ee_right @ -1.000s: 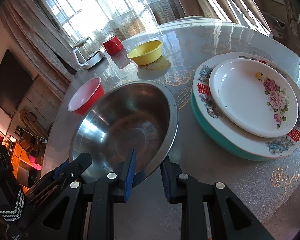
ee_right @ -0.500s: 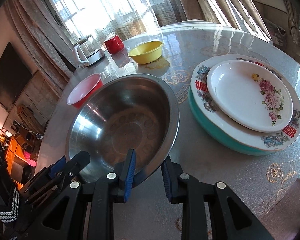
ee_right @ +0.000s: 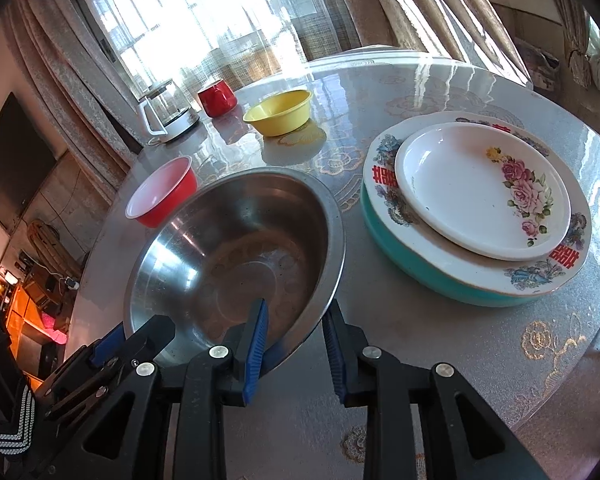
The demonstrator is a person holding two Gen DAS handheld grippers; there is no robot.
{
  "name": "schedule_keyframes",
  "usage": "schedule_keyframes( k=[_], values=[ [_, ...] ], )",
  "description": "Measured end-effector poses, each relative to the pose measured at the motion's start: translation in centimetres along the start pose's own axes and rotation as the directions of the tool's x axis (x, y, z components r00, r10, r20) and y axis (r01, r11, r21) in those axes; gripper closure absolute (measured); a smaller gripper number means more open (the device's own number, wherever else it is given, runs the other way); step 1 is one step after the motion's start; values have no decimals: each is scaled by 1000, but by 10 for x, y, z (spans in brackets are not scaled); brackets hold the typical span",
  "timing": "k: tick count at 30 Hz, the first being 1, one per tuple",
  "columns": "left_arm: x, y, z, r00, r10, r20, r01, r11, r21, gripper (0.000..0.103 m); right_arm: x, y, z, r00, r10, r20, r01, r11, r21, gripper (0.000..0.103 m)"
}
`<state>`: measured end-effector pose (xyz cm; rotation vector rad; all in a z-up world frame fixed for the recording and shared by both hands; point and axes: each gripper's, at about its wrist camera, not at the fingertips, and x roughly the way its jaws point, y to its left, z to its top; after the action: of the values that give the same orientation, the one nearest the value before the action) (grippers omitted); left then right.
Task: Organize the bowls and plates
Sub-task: 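Slide the steel bowl with the left tool toward the plate stack, then open the left tool and withdraw from the steel bowl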
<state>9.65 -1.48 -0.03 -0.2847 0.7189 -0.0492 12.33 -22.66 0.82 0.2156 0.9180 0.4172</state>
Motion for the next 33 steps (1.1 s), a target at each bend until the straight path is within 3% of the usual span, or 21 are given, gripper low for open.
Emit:
schedule_keyframes(
  k=[16, 33],
  values=[
    [-13, 1, -1, 998, 40, 49, -42, 999, 35, 49, -14, 1, 4, 996, -59, 61, 62, 998, -33, 73],
    [-13, 15, 13, 998, 61, 16, -60, 998, -15, 36, -15, 8, 10, 995, -70, 77, 76, 995, -68, 73]
  ],
)
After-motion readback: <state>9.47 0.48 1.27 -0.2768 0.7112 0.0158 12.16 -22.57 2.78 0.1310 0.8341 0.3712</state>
